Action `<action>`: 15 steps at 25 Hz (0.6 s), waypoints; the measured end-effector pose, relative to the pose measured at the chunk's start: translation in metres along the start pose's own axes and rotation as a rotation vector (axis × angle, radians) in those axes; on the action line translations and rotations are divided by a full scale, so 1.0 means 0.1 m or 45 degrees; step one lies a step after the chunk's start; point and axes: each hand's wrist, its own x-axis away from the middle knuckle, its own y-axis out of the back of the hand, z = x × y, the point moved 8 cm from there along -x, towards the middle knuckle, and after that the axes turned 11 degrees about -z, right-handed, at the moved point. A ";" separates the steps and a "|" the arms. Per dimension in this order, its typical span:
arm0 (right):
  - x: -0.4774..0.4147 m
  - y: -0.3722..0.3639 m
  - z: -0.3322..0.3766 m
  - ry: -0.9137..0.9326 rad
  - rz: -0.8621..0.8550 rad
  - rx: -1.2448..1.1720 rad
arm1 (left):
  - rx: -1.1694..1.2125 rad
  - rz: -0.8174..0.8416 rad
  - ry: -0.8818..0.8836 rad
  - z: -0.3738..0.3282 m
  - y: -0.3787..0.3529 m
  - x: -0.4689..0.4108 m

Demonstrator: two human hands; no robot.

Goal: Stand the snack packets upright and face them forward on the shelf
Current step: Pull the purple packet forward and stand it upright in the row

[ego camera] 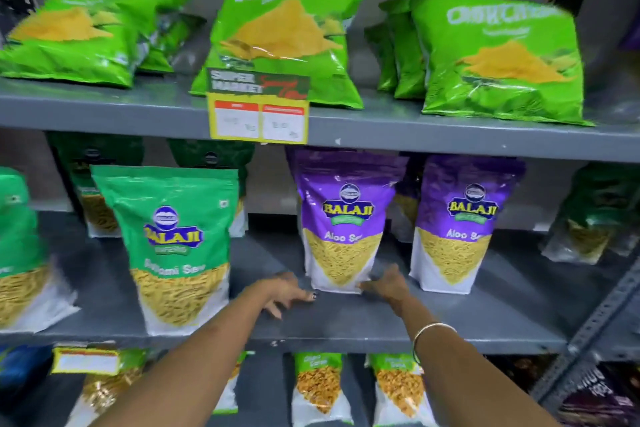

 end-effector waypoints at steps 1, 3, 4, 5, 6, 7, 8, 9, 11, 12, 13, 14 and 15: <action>-0.11 -0.01 0.00 0.050 0.057 -0.073 | 0.034 -0.247 -0.051 -0.14 0.07 -0.09; -0.27 -0.08 0.01 0.089 0.198 -0.214 | 0.129 -0.605 -0.129 -0.36 0.17 -0.16; -0.31 -0.13 0.00 0.096 0.253 -0.254 | 0.245 -0.644 -0.134 -0.39 0.16 -0.22; -0.32 -0.16 0.03 0.124 0.299 -0.291 | 0.381 -0.624 -0.133 -0.43 0.12 -0.24; -0.30 -0.18 0.05 0.138 0.328 -0.308 | 0.493 -0.604 -0.134 -0.46 0.11 -0.23; -0.29 -0.20 0.07 0.145 0.349 -0.332 | 0.545 -0.618 -0.133 -0.46 0.10 -0.22; -0.27 -0.19 0.07 0.142 0.348 -0.340 | 0.562 -0.640 -0.127 -0.45 0.10 -0.20; -0.24 -0.18 0.06 0.140 0.344 -0.338 | 0.559 -0.661 -0.125 -0.44 0.10 -0.16; -0.17 -0.14 0.04 0.151 0.333 -0.313 | 0.547 -0.677 -0.125 -0.43 0.06 -0.03; -0.14 -0.14 0.00 0.171 0.333 -0.300 | 0.545 -0.675 -0.133 -0.43 0.04 0.06; -0.14 -0.17 -0.06 0.192 0.336 -0.294 | 0.523 -0.678 -0.146 -0.41 0.02 0.12; -0.14 -0.19 -0.12 0.204 0.350 -0.270 | 0.474 -0.690 -0.159 -0.39 0.02 0.17; -0.11 -0.17 -0.14 0.217 0.349 -0.257 | 0.397 -0.693 -0.173 -0.38 0.03 0.23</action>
